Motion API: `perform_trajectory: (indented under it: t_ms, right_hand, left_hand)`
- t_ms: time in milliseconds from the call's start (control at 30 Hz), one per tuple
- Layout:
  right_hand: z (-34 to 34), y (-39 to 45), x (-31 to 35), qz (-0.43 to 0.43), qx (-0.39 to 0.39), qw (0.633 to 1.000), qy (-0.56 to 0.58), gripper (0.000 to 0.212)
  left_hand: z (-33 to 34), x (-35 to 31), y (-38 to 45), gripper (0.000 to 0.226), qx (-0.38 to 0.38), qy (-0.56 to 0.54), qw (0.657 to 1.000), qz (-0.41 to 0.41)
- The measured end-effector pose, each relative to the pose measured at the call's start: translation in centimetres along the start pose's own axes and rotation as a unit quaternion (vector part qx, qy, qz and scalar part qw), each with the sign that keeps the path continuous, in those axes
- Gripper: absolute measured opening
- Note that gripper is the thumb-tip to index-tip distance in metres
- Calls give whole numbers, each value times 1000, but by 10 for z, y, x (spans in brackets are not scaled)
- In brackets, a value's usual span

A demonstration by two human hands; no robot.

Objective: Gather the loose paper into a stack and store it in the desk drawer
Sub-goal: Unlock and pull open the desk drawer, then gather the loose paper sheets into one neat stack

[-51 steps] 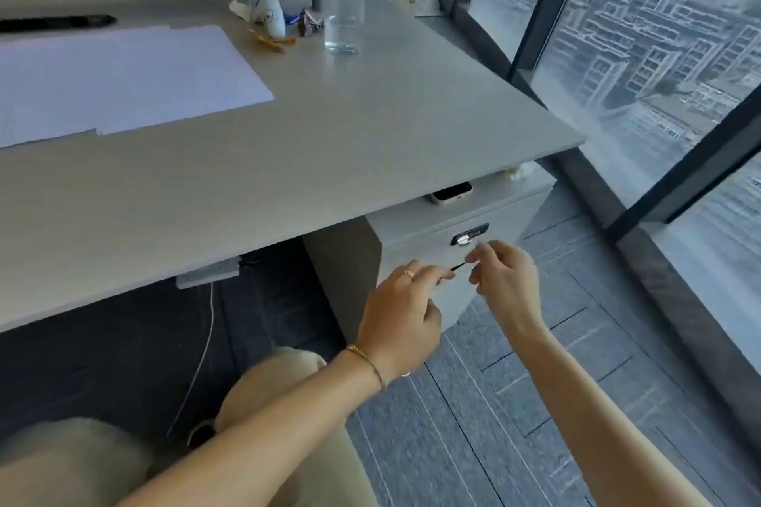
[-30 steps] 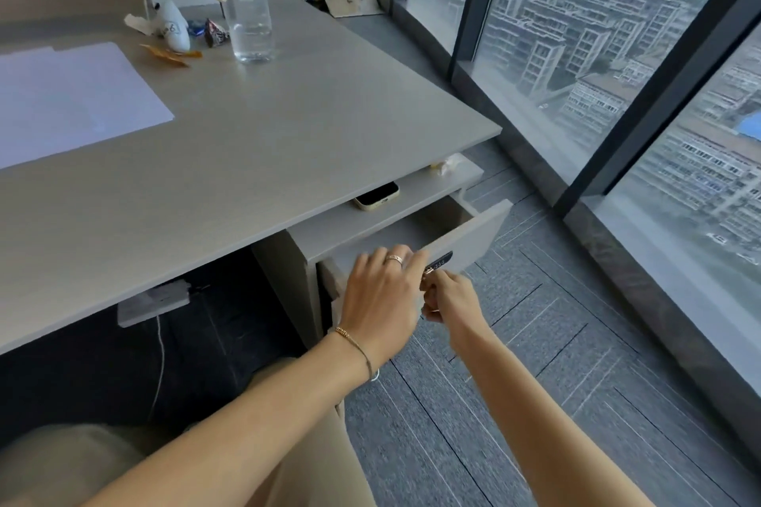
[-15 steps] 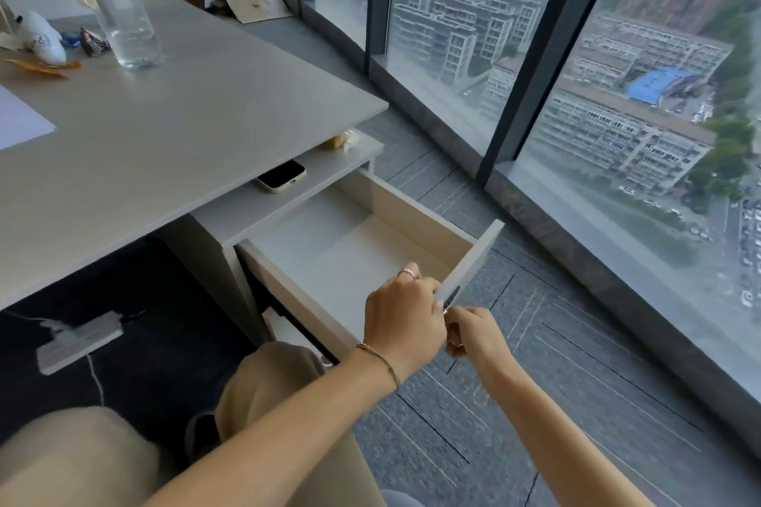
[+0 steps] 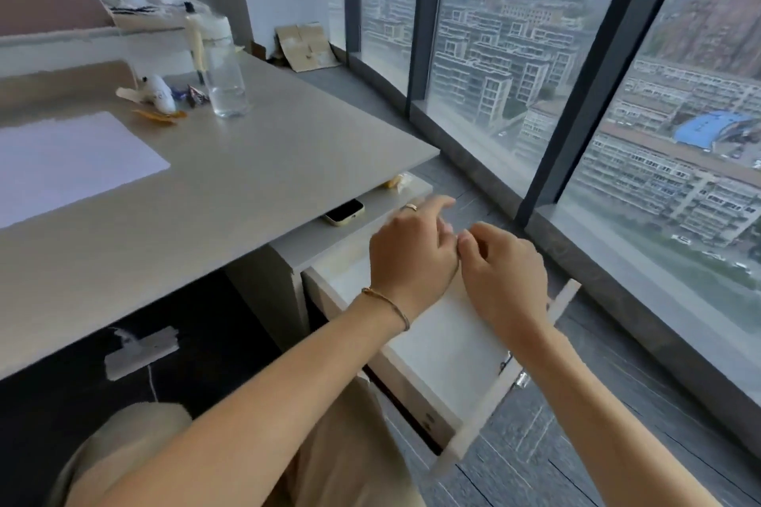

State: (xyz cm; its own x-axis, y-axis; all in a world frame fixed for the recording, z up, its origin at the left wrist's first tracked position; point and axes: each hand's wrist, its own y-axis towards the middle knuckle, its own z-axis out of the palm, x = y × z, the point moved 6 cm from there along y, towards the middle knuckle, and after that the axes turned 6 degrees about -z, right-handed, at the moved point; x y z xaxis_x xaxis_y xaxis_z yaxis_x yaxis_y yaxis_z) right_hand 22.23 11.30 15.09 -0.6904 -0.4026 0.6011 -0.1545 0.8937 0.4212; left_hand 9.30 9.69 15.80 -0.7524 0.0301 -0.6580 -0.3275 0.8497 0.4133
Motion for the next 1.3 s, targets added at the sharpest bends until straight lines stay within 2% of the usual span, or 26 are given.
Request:
perform_trajectory:
  t_ms: [133, 267, 367, 533, 667, 767, 833, 933, 1033, 1167, 1233, 1300]
  right_hand:
    - [47, 43, 104, -82, 33, 993, 72, 29]
    - [118, 67, 217, -187, 104, 970, 112, 19]
    - [187, 72, 276, -232, 175, 949, 120, 30]
    - [300, 88, 330, -250, 273, 926, 79, 43]
    - [367, 107, 359, -246, 308, 919, 26, 53]
    - [402, 110, 378, -233, 349, 908, -11, 60]
    - [419, 107, 392, -239, 372, 895, -55, 62]
    - [439, 92, 407, -256, 391, 876, -119, 63]
    - [448, 71, 415, -272, 394, 866, -143, 67]
    - [440, 73, 423, -286, 382, 873, -105, 72]
    - [436, 92, 422, -254, 383, 885, -74, 73]
    - [436, 112, 416, -219, 373, 895, -106, 71]
  left_hand:
    - [-98, 44, 46, 41, -97, -3, 994, -40]
    - [-202, 121, 65, 38, -175, 32, 979, -99]
    - [-256, 192, 57, 36, -177, 83, 971, -134]
    - [-337, 316, 39, 38, -179, 180, 943, -215]
    - [-390, 398, 31, 44, -136, 297, 896, -300]
    - [-409, 444, 23, 56, -71, 337, 850, -399]
    - [-408, 457, 19, 64, -32, 348, 837, -420]
    - [-396, 460, 16, 72, 7, 355, 832, -427]
    - [-388, 459, 17, 74, 15, 357, 828, -432]
    - [-389, 458, 15, 73, 14, 352, 832, -429]
    - [-390, 457, 14, 72, 12, 345, 835, -428]
    - [-390, 457, 15, 71, 8, 344, 837, -426]
